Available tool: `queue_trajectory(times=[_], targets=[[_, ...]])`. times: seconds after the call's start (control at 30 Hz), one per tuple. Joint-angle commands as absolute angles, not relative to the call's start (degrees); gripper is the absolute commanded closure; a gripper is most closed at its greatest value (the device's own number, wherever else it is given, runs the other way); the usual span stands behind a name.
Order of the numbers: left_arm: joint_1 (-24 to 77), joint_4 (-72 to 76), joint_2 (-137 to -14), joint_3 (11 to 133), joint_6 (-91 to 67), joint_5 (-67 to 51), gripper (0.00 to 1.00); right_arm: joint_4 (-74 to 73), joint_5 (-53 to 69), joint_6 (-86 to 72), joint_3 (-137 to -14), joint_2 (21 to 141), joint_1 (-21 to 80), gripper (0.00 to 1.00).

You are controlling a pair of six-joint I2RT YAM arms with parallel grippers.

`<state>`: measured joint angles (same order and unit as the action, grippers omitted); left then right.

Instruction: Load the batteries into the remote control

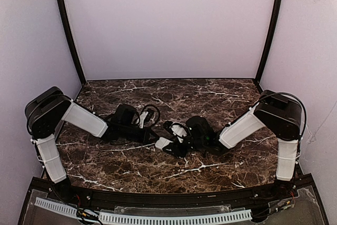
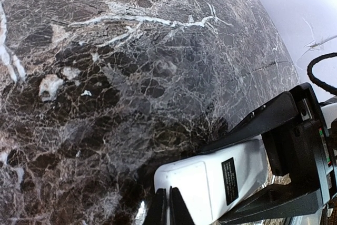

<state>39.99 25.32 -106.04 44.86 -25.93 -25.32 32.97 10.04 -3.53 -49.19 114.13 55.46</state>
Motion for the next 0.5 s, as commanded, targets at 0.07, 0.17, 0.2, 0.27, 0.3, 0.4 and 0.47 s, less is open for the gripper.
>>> queue_trajectory(times=[0.07, 0.17, 0.2, 0.27, 0.3, 0.4, 0.47], targets=[[43.8, 12.8, -109.7, 43.6, -24.8, -32.6, 0.96, 25.7, 5.0, -2.4, -49.6, 119.4, 55.5, 0.88], [44.3, 12.5, -110.1, 43.7, -24.6, -34.6, 0.95, 25.7, 5.0, -2.3, -49.7, 119.5, 55.5, 0.88], [44.4, 12.2, -110.2, 43.9, -24.6, -35.1, 0.95, 25.7, 5.0, -2.4, -49.8, 119.5, 55.5, 0.88], [44.5, 12.2, -110.8, 44.0, -25.0, -36.5, 0.95, 25.7, 4.9, -2.3, -49.8, 119.6, 55.5, 0.88], [44.4, 12.3, -111.1, 44.0, -25.0, -37.3, 0.96, 25.7, 4.9, -2.3, -49.8, 119.6, 55.5, 0.88], [45.4, 11.7, -111.7, 44.9, -24.5, -38.4, 0.97, 25.8, 4.9, -2.2, -49.9, 119.6, 55.5, 0.89], [46.5, 9.9, -112.4, 46.1, -23.5, -38.6, 0.98, 25.8, 4.9, -2.2, -50.0, 119.7, 55.5, 0.89]])
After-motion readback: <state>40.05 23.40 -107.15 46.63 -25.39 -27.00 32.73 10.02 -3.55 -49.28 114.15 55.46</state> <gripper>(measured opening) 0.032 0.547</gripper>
